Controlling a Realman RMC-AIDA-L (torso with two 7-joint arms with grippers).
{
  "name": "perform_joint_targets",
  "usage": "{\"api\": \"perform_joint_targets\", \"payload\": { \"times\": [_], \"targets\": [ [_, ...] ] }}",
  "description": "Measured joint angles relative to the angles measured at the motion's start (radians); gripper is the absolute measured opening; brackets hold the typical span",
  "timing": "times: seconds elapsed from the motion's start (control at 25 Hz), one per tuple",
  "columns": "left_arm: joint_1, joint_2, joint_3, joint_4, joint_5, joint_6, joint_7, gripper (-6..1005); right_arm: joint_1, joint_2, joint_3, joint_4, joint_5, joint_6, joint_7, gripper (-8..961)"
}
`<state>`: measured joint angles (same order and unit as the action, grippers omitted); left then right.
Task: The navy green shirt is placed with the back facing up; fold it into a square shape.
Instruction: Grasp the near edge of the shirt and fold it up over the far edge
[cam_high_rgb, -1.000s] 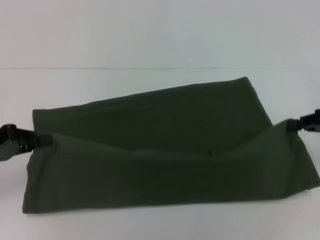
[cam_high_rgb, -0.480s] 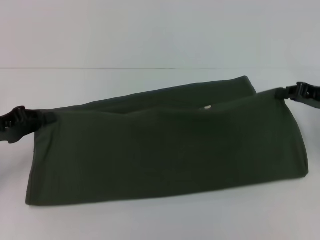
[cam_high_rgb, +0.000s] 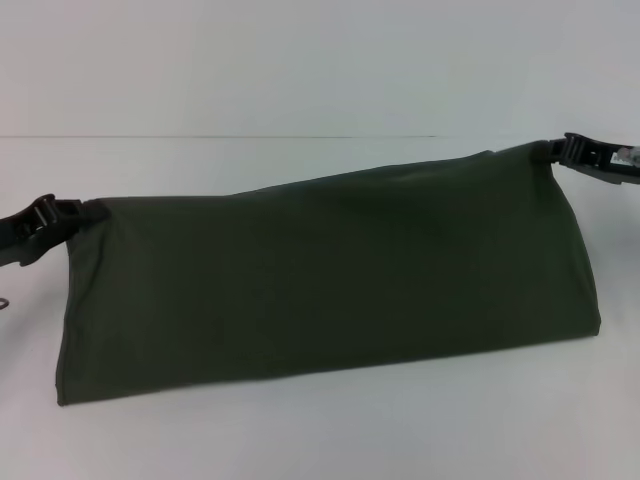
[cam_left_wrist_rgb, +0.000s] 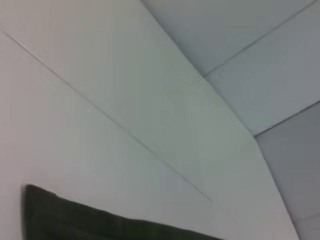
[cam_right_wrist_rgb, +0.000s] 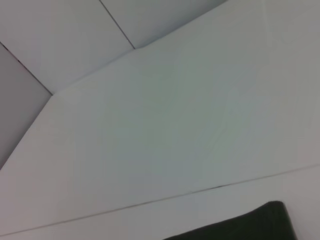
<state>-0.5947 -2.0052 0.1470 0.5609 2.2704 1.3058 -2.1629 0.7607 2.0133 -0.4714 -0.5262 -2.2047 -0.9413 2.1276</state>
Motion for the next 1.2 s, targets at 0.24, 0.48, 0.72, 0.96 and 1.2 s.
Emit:
{"api": "perform_joint_targets", "payload": {
  "times": [0.24,0.48,0.72,0.96,1.2],
  "targets": [
    [-0.003,-0.008,0.003,-0.025,-0.020,-0.080,0.032,110,0.028,0.027,-0.006,0.011,0.005,0.097,-0.032,121],
    [-0.007,-0.022,0.003,-0.038,-0.046,-0.142,0.063,112,0.065,0.066,-0.011,0.022,0.007,0.205,-0.086,127],
    [-0.007,-0.040,0.005,-0.042,-0.079,-0.195,0.093,114,0.105,0.079,-0.059,0.082,0.015,0.336,-0.123,134],
    [-0.015,-0.051,0.005,-0.052,-0.090,-0.233,0.115,116,0.102,0.080,-0.110,0.100,0.161,0.371,-0.200,140],
    [-0.027,-0.065,0.009,-0.052,-0.095,-0.267,0.125,118,0.109,0.080,-0.112,0.116,0.188,0.405,-0.236,146]
  ]
}}
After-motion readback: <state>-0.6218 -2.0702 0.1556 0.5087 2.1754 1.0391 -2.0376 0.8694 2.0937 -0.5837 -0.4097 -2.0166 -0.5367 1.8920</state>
